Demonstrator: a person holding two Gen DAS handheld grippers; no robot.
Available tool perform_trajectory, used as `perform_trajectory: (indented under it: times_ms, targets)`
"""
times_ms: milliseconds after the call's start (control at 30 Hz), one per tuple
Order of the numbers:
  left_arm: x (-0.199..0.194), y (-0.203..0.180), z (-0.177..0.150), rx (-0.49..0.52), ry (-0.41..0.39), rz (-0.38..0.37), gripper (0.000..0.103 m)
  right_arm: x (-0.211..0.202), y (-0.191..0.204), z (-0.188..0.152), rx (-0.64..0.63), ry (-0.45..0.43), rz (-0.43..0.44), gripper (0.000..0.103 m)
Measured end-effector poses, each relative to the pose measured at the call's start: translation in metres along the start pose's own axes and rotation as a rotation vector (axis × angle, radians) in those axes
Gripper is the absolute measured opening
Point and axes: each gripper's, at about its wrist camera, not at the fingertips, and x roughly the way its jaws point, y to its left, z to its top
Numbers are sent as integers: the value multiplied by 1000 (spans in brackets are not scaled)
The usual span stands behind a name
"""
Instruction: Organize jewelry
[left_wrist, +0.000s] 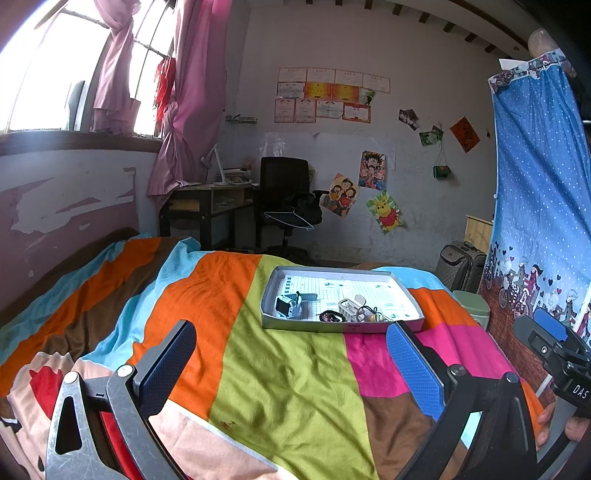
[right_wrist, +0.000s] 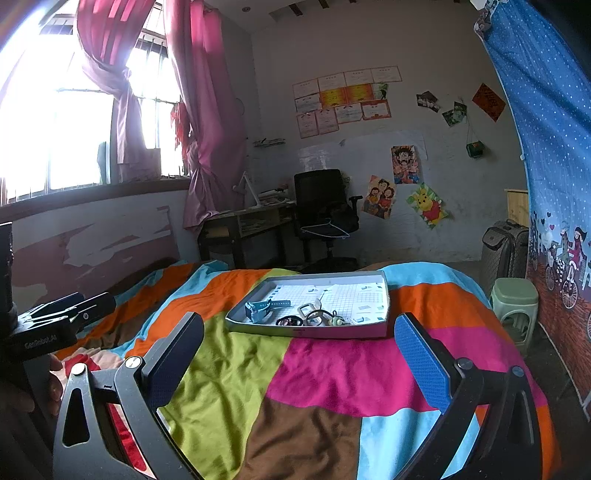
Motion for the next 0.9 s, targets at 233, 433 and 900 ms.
perform_trajectory:
  times_ms: [233, 433, 900]
  targets:
    - [4, 0, -7, -4, 44, 18, 103, 1, 1, -1, 2, 1, 1, 102]
    - [2, -1, -13, -4, 47, 26, 103, 1, 1, -1, 4, -1, 3, 102]
    - [-1, -1, -10, -4, 54, 30, 103, 0, 1, -1, 3, 3, 3, 102]
